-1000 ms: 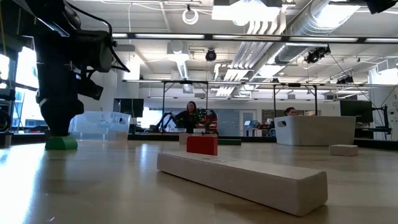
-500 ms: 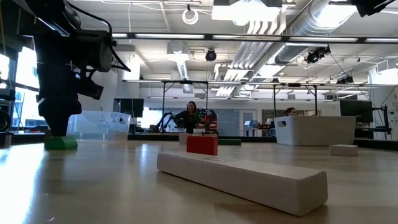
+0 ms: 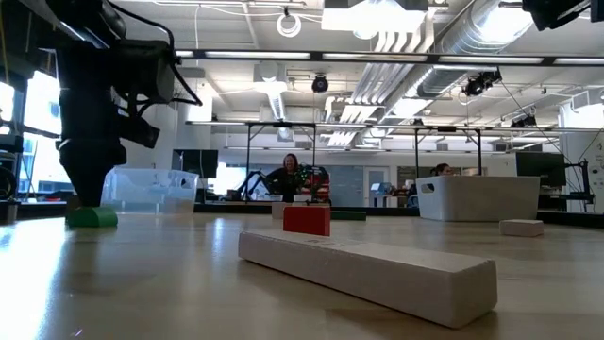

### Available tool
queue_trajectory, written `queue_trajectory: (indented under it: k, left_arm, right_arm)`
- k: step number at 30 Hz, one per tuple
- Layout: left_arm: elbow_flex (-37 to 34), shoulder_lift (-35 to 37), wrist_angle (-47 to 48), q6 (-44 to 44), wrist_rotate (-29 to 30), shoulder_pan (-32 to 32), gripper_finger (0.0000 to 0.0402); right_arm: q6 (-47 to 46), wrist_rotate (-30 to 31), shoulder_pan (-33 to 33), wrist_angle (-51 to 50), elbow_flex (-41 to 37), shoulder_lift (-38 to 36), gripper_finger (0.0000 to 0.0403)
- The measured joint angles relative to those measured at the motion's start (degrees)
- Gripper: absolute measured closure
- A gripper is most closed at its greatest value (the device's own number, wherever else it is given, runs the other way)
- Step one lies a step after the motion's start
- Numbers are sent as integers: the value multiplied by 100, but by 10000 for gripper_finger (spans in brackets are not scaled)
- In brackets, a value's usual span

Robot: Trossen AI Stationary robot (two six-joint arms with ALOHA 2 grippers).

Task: Sort & place blocks by color
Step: Put the brown block into the transparent bin

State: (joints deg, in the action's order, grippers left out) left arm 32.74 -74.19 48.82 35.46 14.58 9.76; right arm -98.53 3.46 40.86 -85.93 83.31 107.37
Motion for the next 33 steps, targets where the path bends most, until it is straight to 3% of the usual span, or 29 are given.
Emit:
queue_trajectory:
  k: [10,16,25,33]
  left_arm:
    - [741,12,139,-453,-106,29,372]
    - [1383,17,177,-920,73,319,370]
    - [2111,25,294,-1859,399,1518,371]
    - [2172,28,273,-2496,301,2830,371]
  right_arm:
    - [-26,98,-45,33,90,2,204]
    - [-49,737,-231,-139,465,2,204]
    - [375,1416,-652,-411,671,0,204]
    - [1047,1808,-1152,-415,658,-5,204]
